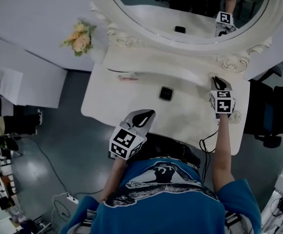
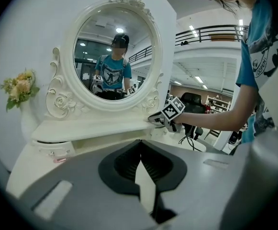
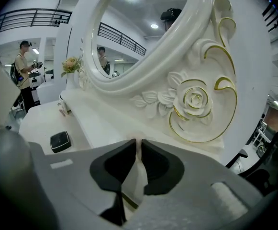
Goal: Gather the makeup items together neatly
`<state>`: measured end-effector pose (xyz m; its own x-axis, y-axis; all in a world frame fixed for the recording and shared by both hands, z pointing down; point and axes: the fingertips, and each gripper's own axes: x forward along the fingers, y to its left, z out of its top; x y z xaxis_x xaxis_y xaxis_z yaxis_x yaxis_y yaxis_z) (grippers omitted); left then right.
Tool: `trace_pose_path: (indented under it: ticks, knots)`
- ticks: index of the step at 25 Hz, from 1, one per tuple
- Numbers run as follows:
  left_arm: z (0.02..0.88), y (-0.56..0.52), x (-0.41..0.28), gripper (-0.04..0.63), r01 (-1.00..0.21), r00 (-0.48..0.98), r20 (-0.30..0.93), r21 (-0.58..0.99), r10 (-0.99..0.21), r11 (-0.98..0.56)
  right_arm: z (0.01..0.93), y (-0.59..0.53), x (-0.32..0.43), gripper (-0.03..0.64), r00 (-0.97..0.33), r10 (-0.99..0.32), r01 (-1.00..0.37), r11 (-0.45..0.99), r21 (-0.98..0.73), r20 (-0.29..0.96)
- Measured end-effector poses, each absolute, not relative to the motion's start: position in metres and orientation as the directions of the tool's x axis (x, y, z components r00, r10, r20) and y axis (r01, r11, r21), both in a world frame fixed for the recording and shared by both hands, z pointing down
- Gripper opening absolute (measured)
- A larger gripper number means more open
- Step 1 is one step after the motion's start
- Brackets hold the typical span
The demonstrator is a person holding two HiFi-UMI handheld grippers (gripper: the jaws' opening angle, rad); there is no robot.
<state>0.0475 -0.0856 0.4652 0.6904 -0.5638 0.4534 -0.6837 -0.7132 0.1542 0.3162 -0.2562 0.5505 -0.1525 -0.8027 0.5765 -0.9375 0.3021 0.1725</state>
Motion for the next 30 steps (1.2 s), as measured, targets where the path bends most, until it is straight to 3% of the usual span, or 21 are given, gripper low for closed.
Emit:
trace_pose_path:
  ticks: [11, 23, 30]
  knots:
    - [0.465, -0.076, 0.013, 0.015, -0.682, 0.691, 0.456, 0.157, -0.56, -0.714, 0.535, -0.246, 0.316, 0.025, -0.088, -0.824, -0.955, 0.229, 0.188, 0.56]
    - [0.462, -0.109, -0.052, 0.015, -0.644, 0.728, 0.435, 0.165, -0.53, -0.747, 0.538, -0.203, 0.147, 0.016, -0.358, -0.771, -0.929, 0.238, -0.282, 0.526]
    - [0.467, -0.119, -0.084, 0.015, -0.627, 0.743, 0.43, 0.18, -0.513, -0.758, 0.582, -0.191, 0.045, 0.015, -0.47, -0.644, -0.882, 0.366, -0.297, 0.604]
